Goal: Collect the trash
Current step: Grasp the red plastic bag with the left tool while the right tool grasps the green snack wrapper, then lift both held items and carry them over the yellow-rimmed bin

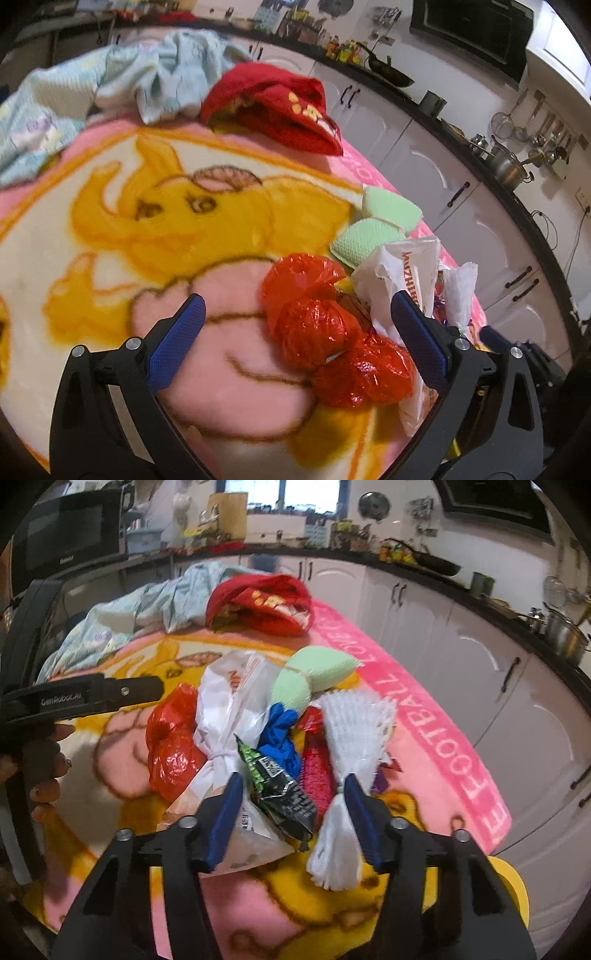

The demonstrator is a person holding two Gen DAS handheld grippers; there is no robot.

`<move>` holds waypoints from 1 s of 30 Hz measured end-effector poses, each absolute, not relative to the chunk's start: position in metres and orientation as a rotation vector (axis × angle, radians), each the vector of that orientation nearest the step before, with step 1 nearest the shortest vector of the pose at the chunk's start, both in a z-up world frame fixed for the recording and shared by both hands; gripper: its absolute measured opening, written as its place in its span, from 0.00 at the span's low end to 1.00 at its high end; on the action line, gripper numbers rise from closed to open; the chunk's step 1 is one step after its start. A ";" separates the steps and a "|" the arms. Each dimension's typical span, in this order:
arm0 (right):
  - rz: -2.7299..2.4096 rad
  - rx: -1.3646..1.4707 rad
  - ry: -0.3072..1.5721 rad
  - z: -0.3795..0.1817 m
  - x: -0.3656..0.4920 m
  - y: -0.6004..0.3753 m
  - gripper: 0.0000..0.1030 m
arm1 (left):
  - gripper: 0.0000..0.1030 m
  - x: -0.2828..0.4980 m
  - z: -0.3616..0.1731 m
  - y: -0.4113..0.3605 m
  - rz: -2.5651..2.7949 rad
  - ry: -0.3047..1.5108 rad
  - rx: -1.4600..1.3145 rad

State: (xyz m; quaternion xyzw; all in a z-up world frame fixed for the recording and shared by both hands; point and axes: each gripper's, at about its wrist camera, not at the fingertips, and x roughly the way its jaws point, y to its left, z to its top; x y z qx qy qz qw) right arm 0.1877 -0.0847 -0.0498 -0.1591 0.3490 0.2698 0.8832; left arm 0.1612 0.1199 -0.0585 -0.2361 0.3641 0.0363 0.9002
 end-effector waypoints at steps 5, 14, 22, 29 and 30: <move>0.588 -0.337 0.757 -0.053 0.195 -0.079 0.28 | 0.77 0.172 -0.075 0.123 0.051 0.807 -0.559; 0.612 -0.305 0.731 -0.047 0.185 -0.080 0.20 | 0.33 0.170 -0.088 0.121 -0.028 0.819 -0.601; 0.603 -0.274 0.697 -0.036 0.174 -0.084 0.20 | 0.22 0.154 -0.076 0.117 -0.050 0.791 -0.527; 0.611 -0.250 0.673 -0.026 0.163 -0.088 0.20 | 0.21 0.128 -0.050 0.119 0.000 0.711 -0.444; 0.612 -0.246 0.668 -0.024 0.160 -0.089 0.20 | 0.21 0.125 -0.045 0.119 0.005 0.697 -0.433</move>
